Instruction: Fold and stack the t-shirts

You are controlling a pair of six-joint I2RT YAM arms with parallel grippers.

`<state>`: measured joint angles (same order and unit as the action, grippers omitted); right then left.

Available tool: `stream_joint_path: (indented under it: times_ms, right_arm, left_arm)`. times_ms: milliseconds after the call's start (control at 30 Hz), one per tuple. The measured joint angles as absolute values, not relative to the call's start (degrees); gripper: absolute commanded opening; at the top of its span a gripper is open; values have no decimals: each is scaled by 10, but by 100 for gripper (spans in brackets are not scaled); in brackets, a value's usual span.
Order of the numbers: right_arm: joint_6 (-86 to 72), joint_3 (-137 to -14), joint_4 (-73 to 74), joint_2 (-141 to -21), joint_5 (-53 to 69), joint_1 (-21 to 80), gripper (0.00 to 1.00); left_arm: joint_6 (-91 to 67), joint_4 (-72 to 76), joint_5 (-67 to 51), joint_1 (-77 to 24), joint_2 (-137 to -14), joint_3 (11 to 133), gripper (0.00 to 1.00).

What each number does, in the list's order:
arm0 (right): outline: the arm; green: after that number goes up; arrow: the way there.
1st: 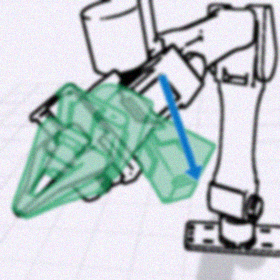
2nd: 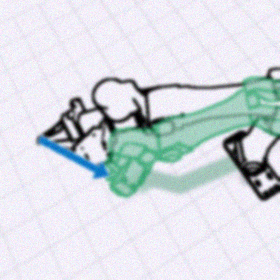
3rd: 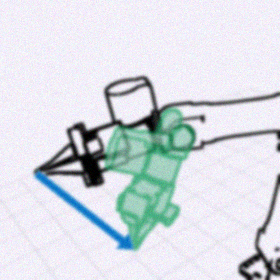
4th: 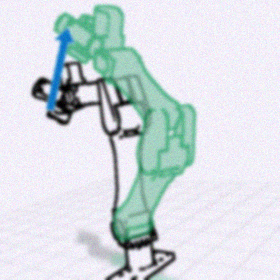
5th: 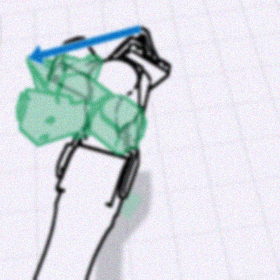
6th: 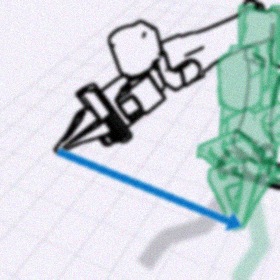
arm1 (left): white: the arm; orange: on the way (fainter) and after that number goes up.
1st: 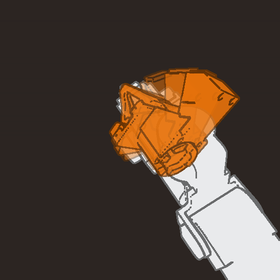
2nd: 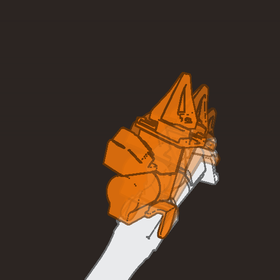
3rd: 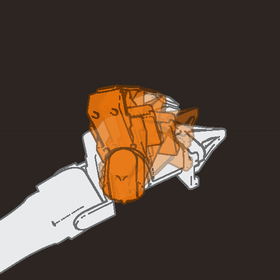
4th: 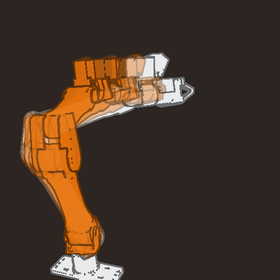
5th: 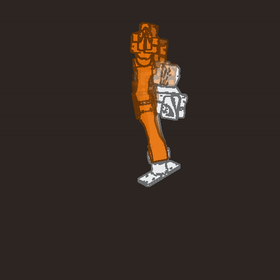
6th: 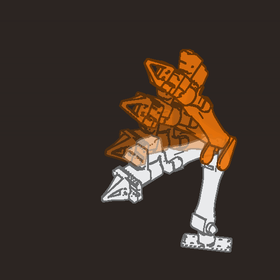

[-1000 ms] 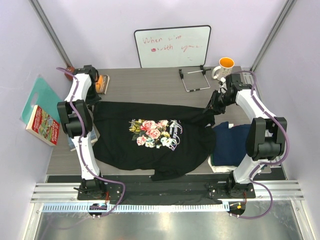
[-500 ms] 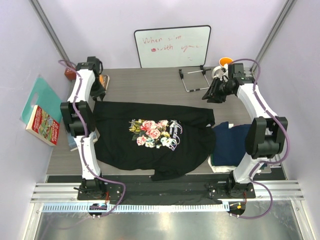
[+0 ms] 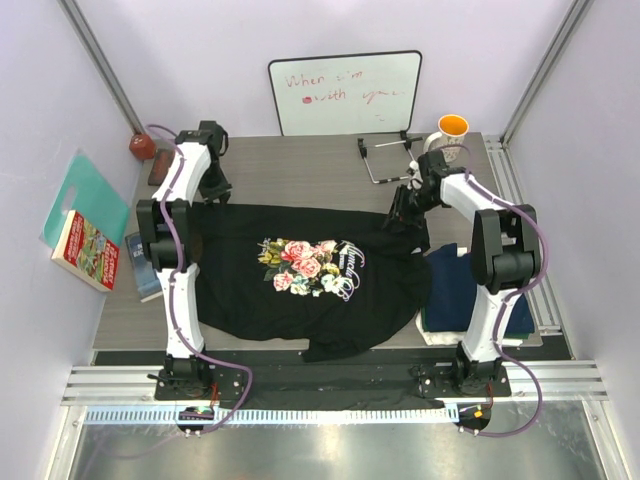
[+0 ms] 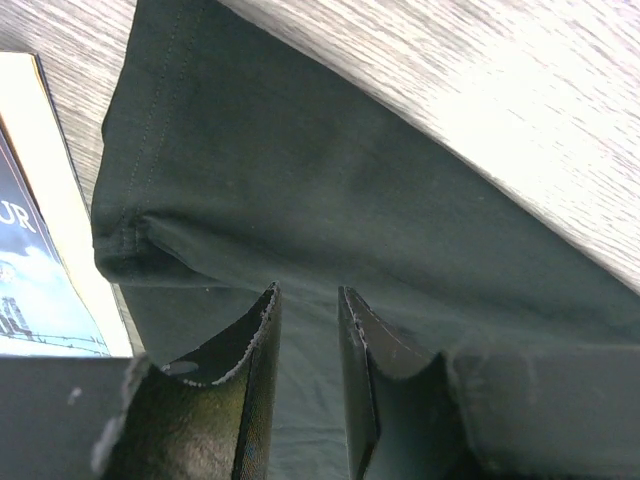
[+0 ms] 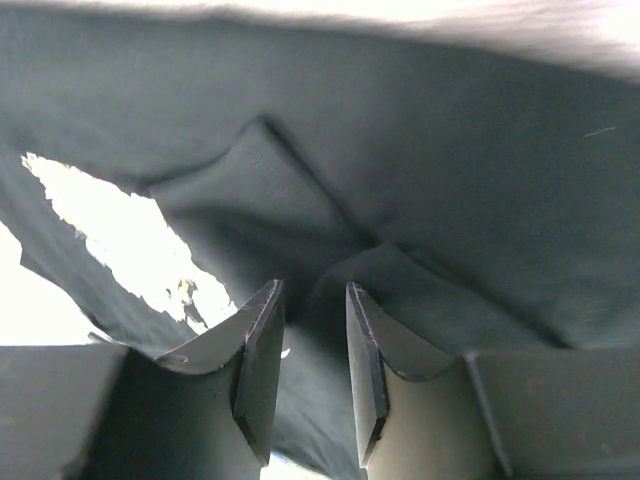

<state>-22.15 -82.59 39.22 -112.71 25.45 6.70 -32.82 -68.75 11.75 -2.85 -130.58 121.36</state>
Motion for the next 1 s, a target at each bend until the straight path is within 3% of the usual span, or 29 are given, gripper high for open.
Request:
stream_joint_path:
  times_ms: [367, 733, 1000]
  right_arm:
    - [-206, -769, 450, -1061, 291, 123, 33]
    - [-196, -808, 490, -1023, 235, 105, 43]
    - [-195, -834, 460, -1065, 202, 90, 47]
  left_arm:
    - [-327, -677, 112, -28, -1315, 1211, 29]
    - [-322, -676, 115, -28, -1315, 1210, 29]
    - [-310, -675, 117, -28, -1315, 1181, 28]
